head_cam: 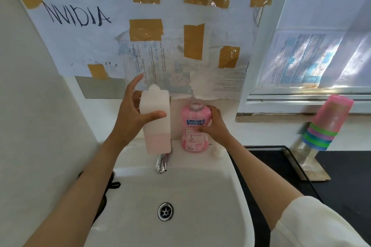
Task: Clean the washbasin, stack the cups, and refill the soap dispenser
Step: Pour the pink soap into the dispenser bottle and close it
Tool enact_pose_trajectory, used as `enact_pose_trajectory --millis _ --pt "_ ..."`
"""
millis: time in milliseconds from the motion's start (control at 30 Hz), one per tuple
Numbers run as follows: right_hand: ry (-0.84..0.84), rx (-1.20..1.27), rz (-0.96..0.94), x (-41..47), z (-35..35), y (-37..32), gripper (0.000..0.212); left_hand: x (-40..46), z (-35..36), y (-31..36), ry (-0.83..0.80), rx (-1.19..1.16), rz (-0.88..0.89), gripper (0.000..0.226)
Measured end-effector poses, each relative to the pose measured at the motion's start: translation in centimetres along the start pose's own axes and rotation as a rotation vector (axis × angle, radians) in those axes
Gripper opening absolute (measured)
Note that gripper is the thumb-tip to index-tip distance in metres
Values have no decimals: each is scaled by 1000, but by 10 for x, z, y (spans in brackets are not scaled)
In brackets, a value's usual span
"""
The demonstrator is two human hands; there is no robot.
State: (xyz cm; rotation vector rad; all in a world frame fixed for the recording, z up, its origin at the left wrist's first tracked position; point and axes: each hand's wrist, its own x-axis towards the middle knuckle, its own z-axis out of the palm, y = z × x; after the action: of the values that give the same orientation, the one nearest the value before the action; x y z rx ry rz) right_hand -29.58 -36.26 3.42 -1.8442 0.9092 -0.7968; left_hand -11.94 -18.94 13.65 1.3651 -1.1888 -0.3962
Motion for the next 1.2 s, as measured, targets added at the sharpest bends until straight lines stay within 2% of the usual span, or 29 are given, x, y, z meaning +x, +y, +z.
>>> enact_pose_trajectory --millis 167,267,367,500,600,700,900,1067,1200 --pt "139 -130 -91 -7 0 -4 90 -11 -4 8 25 -1 -11 106" --pt "300 -190 -235 -17 0 -14 63 -22 -10 15 52 -3 -18 104" --pt "344 -186 -371 -26 4 -24 34 -34 -18 18 94 2 -26 103" --pt "254 -268 -522 -34 22 -43 8 -52 -31 18 148 -14 -43 107" --pt "168 -300 -596 -39 43 -59 12 -65 -44 15 211 -11 -75 96" --pt "82 -306 -596 -39 64 -72 7 -74 -59 10 265 12 -100 89" --pt "-299 -363 -457 -23 118 -98 14 -89 -106 -8 349 93 -148 90" --pt "-433 -490 -312 -5 165 -90 21 -93 -139 -29 399 118 -199 91" --pt "-556 -600 -153 6 196 -75 36 -90 -154 -46 418 138 -217 91"
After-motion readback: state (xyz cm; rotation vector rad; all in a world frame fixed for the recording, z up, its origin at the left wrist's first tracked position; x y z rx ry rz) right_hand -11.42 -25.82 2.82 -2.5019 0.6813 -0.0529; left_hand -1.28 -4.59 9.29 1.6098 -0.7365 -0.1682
